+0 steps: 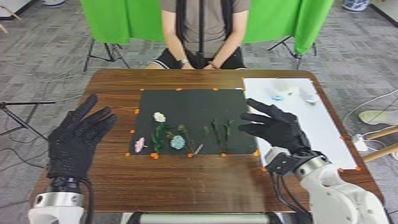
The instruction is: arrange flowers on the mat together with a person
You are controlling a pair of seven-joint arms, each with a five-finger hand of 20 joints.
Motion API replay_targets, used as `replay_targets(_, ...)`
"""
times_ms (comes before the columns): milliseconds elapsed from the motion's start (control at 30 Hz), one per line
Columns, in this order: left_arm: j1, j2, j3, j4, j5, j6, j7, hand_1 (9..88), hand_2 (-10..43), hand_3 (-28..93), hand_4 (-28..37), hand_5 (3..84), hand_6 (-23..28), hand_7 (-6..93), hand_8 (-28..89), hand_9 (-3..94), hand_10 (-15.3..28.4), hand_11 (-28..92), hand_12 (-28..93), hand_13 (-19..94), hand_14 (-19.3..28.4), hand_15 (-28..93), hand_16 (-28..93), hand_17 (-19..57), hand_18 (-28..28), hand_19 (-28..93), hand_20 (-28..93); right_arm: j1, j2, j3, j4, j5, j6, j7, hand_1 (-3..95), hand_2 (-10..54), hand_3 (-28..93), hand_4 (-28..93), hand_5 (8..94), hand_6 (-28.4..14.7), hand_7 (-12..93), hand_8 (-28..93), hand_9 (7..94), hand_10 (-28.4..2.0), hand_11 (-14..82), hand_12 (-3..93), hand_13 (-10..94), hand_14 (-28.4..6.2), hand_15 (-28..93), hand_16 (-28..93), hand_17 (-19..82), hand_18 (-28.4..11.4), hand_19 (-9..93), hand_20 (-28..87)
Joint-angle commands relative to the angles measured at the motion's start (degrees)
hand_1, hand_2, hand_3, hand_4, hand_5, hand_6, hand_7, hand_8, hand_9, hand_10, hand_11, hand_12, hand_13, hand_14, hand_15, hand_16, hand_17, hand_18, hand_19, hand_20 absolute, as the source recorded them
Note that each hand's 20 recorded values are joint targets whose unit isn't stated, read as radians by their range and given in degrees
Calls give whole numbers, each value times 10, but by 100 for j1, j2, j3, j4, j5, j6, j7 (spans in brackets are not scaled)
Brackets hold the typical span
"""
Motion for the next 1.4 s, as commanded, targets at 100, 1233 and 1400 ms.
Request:
replay_targets(100,49,-32,-21,54,-20,7,59,197,105,755,-283,352,76,87,-90,358,211,233,102,266,270,475,-94,-60,256,652,-64,5,-261,98,-59,-40,-49,-310,196,50,812,-283,464,11,116,-127,514,-168,112,115,434,-207,388,90,47,-192,529,162)
replay_targets(1233,8,196,162,38,-359,177,106,206,113,750,-283,340,78,97,-91,362,221,259,105,270,281,522,-109,-51,262,694,-73,-34,-397,123,-16,-35,-93,-117,192,66,813,-283,473,10,121,-129,536,-175,128,116,442,-206,422,86,50,-191,531,182)
replay_targets(1400,17,297,208,40,-430,246,208,205,113,750,-283,341,80,100,-91,362,222,261,105,270,282,523,-111,-51,262,696,-76,-8,-407,129,3,-39,-139,-79,192,66,815,-283,474,10,121,-129,537,-175,130,117,443,-205,424,86,50,-191,531,182)
